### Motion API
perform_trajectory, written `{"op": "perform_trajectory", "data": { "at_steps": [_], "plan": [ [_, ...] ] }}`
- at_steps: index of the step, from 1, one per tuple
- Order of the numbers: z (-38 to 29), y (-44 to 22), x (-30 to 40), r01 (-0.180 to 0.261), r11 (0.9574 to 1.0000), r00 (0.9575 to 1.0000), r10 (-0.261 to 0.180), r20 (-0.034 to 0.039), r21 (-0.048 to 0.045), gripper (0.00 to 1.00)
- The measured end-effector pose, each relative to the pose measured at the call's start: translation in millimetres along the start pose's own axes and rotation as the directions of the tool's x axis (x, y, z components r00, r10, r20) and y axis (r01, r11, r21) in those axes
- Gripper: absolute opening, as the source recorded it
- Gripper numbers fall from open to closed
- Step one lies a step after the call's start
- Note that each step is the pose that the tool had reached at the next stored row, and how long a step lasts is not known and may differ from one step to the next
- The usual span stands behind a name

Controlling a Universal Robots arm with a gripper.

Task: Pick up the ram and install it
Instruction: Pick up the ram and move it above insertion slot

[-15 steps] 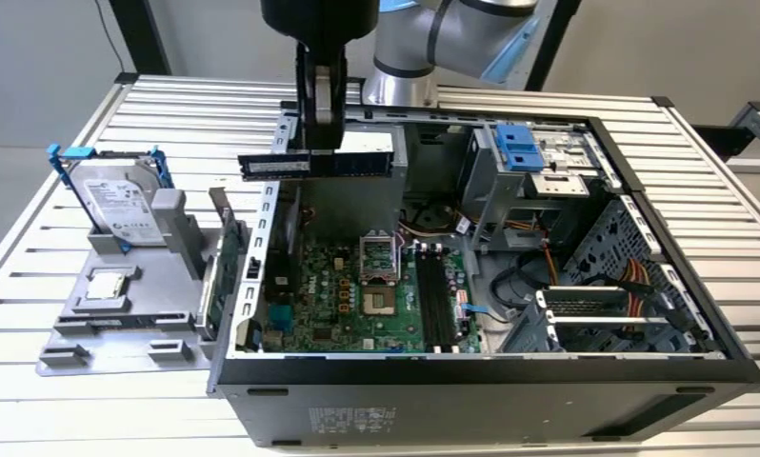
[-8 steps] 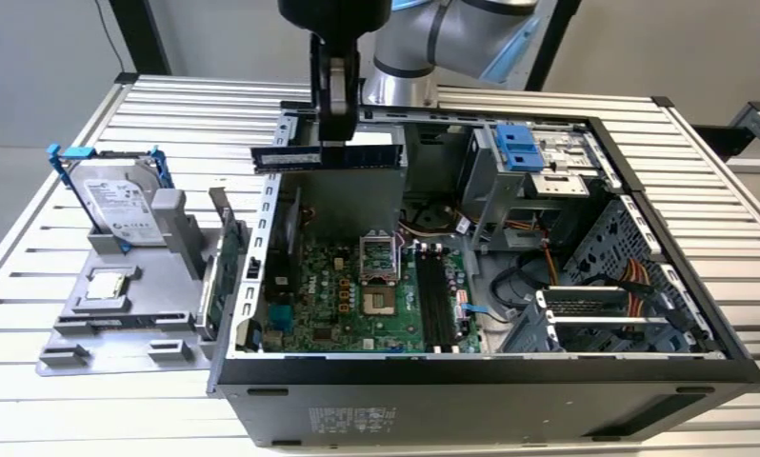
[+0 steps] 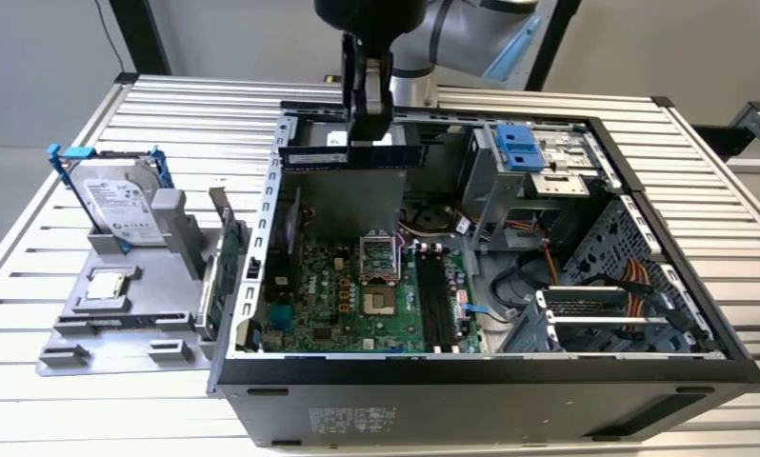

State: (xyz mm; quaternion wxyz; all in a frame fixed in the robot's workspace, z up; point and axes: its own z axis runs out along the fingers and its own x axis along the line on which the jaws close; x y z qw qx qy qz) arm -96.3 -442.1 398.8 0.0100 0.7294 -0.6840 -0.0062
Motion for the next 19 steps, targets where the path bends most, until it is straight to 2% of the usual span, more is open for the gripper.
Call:
{"op": "perform_trajectory", "data": {
  "at_steps": [7, 11, 19],
  "plan": [
    [-0.2, -5.7, 0.3, -0.042, 0.9991, 0.9991, 0.042, -0.0003, -0.0003, 0.00],
    [-0.3, -11.8, 0.7, -0.055, 0.9985, 0.9985, 0.055, 0.0000, -0.0004, 0.00],
    [-0.8, -36.5, 2.3, -0.056, 0.9984, 0.9984, 0.056, 0.0002, -0.0023, 0.00]
  ]
}}
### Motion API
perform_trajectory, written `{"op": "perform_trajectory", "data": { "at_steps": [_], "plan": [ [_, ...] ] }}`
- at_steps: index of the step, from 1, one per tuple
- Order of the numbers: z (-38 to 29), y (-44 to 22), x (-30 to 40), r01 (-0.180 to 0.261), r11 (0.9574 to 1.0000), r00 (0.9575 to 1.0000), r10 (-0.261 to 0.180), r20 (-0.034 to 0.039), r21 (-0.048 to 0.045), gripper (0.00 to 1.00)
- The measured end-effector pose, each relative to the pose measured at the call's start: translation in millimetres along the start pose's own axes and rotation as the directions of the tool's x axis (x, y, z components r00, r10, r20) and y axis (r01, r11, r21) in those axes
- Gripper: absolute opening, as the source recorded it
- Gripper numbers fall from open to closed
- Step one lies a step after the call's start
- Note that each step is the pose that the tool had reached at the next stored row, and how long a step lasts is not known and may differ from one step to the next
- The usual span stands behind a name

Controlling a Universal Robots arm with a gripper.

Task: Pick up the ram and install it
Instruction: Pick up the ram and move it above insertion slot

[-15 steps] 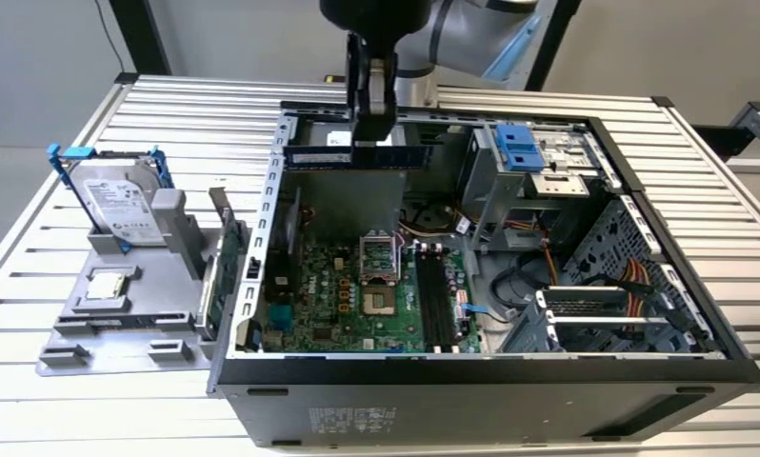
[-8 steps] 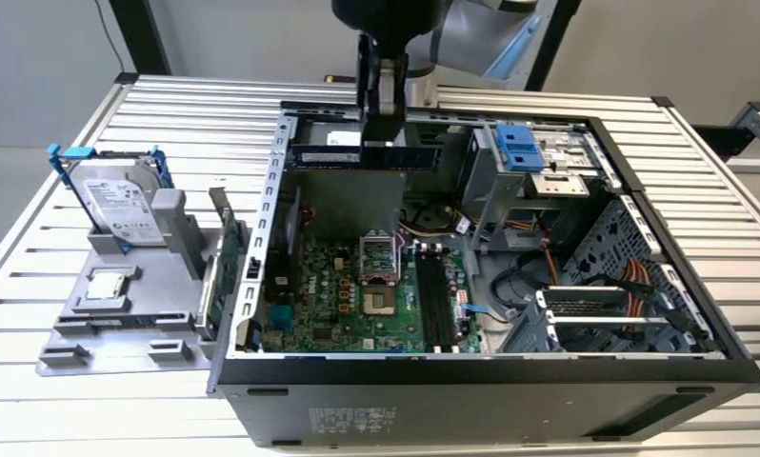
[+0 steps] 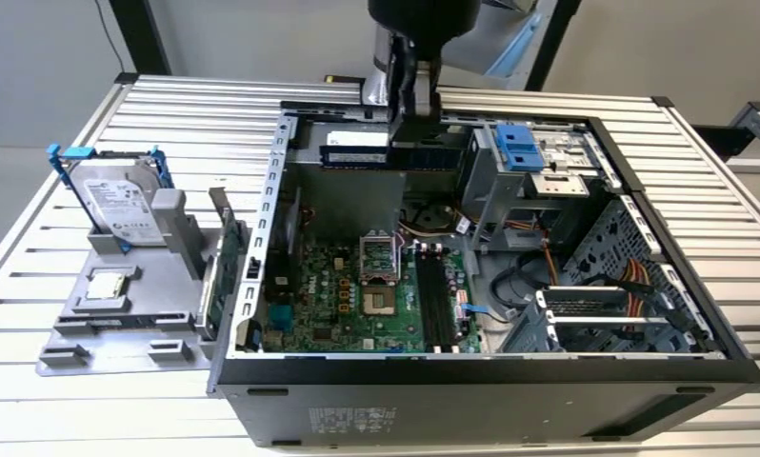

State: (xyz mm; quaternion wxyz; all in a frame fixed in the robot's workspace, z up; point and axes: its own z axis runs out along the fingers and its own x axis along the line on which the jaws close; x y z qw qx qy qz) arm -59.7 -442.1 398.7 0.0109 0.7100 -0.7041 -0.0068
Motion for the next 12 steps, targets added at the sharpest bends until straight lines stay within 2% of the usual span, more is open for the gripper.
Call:
{"op": "perform_trajectory", "data": {
  "at_steps": [8, 12],
  "plan": [
    [-0.5, -20.5, 0.2, -0.001, 1.0000, 1.0000, 0.001, 0.0000, -0.0016, 0.00],
    [-0.6, -24.9, 1.0, -0.005, 1.0000, 1.0000, 0.005, 0.0003, -0.0018, 0.00]
  ]
}}
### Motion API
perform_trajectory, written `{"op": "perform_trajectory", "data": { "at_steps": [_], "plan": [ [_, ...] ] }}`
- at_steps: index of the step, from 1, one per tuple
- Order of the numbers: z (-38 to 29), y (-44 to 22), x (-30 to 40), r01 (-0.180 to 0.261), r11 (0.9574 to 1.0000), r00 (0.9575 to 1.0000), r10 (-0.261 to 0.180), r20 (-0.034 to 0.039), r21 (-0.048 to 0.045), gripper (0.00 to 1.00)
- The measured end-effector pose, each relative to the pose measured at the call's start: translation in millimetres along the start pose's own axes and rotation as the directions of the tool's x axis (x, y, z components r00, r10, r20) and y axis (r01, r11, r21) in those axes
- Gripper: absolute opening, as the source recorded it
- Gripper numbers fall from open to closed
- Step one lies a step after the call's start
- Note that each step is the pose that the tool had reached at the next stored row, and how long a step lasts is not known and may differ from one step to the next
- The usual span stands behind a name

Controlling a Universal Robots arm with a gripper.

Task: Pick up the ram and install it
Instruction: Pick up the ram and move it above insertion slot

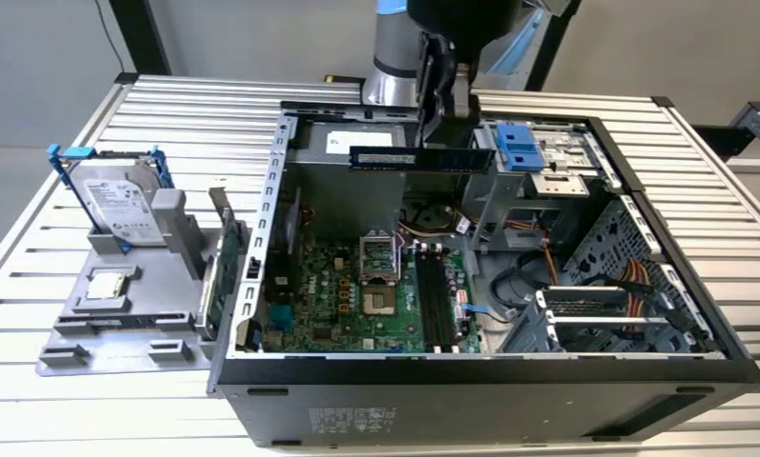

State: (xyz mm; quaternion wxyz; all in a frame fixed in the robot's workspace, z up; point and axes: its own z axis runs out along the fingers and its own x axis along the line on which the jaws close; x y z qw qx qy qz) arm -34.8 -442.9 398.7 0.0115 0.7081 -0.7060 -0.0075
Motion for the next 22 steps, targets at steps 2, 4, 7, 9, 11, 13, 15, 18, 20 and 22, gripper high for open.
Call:
{"op": "perform_trajectory", "data": {
  "at_steps": [2, 4, 7, 9, 11, 13, 15, 18, 20, 22],
  "plan": [
    [-0.1, -0.3, 1.5, -0.003, 1.0000, 1.0000, 0.003, -0.0001, -0.0001, 0.00],
    [-0.1, -0.3, 3.7, -0.003, 1.0000, 1.0000, 0.003, -0.0002, -0.0001, 0.00],
    [0.0, -0.3, 7.3, -0.003, 1.0000, 1.0000, 0.003, -0.0001, -0.0001, 0.00],
    [0.0, -0.3, 9.5, -0.003, 1.0000, 1.0000, 0.003, 0.0000, 0.0000, 0.00],
    [0.1, -0.2, 11.0, -0.003, 1.0000, 1.0000, 0.003, 0.0000, 0.0000, 0.00],
    [0.0, -0.2, 11.4, -0.004, 1.0000, 1.0000, 0.004, 0.0000, -0.0001, 0.00],
    [0.0, -0.3, 11.7, -0.003, 1.0000, 1.0000, 0.003, -0.0001, -0.0001, 0.00],
    [0.0, -0.3, 12.3, -0.003, 1.0000, 1.0000, 0.003, -0.0001, -0.0001, 0.00],
    [0.0, -0.2, 12.3, -0.003, 1.0000, 1.0000, 0.003, -0.0001, -0.0001, 0.00],
    [0.0, -0.3, 12.4, -0.003, 1.0000, 1.0000, 0.003, 0.0000, -0.0001, 0.00]
  ]
}}
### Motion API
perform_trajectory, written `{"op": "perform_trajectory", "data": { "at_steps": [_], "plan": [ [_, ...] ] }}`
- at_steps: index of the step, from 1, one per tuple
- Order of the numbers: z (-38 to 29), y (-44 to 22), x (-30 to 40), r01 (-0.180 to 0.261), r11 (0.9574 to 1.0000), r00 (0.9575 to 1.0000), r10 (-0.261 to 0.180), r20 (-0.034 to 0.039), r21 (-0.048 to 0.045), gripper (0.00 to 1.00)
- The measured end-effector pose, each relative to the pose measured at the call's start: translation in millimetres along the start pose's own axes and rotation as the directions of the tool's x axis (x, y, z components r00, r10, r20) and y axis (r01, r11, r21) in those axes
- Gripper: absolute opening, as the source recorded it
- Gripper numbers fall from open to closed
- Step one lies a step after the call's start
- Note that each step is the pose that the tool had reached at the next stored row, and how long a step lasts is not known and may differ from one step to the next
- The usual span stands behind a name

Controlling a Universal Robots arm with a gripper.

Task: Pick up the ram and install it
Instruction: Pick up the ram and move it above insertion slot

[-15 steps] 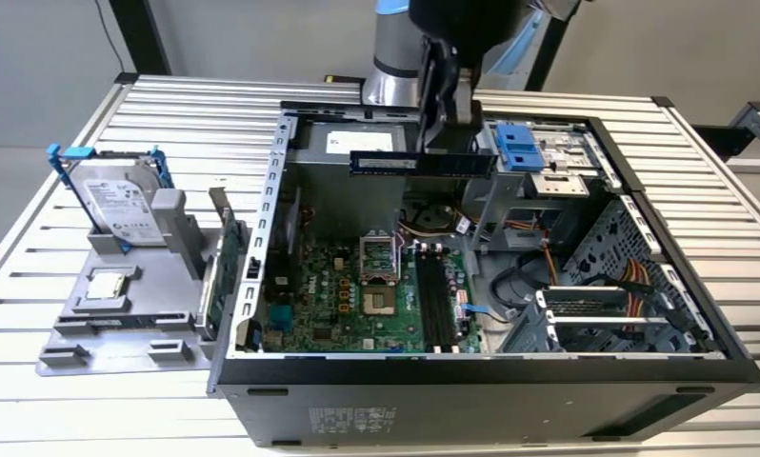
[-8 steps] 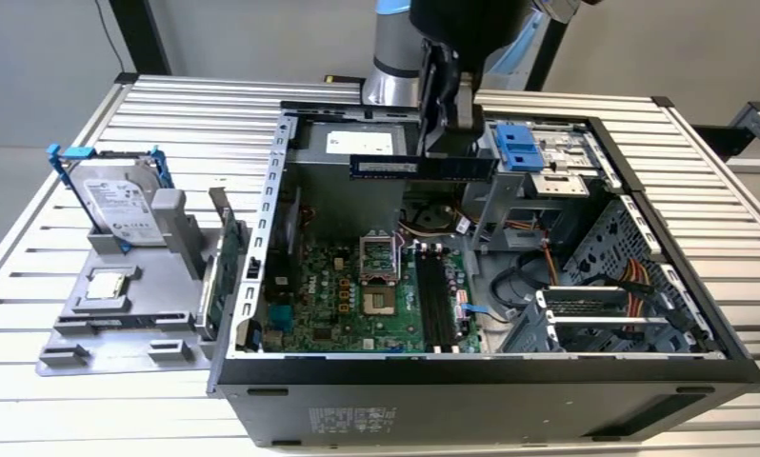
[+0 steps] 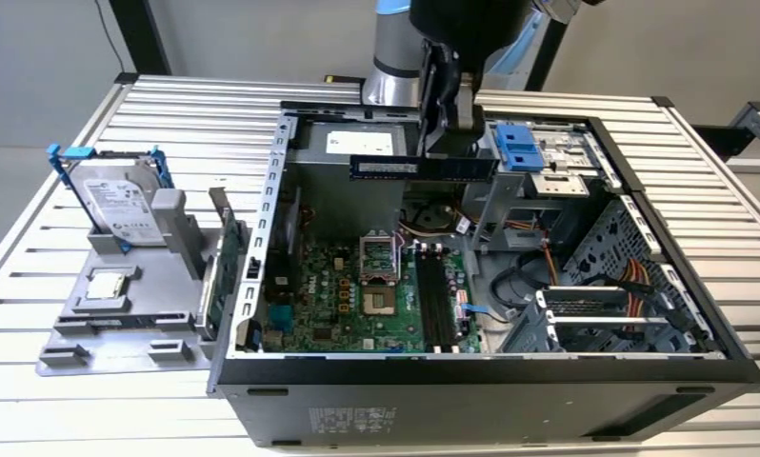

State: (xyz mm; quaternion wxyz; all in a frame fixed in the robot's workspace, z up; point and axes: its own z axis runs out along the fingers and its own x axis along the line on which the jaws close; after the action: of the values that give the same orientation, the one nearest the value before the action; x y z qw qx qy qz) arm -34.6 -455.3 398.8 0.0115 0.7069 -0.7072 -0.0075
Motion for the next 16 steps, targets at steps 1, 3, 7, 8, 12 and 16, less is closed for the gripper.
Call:
{"op": "perform_trajectory", "data": {
  "at_steps": [1, 3, 7, 8, 12, 16],
  "plan": [
    [0.0, 0.0, 0.0, 0.000, 1.0000, 1.0000, 0.000, -0.0001, 0.0000, 0.00],
    [0.0, 0.0, 0.1, 0.000, 1.0000, 1.0000, 0.000, -0.0001, 0.0000, 0.00],
    [0.0, -1.3, 0.2, -0.007, 1.0000, 1.0000, 0.007, 0.0001, -0.0002, 0.00],
    [0.0, -1.5, 0.2, -0.013, 0.9999, 0.9999, 0.013, 0.0003, -0.0002, 0.00],
    [0.2, -1.7, 0.2, -0.049, 0.9988, 0.9988, 0.049, 0.0012, -0.0005, 0.00],
    [0.4, -2.0, 0.2, -0.088, 0.9961, 0.9961, 0.088, 0.0022, -0.0008, 0.00]
  ]
}}
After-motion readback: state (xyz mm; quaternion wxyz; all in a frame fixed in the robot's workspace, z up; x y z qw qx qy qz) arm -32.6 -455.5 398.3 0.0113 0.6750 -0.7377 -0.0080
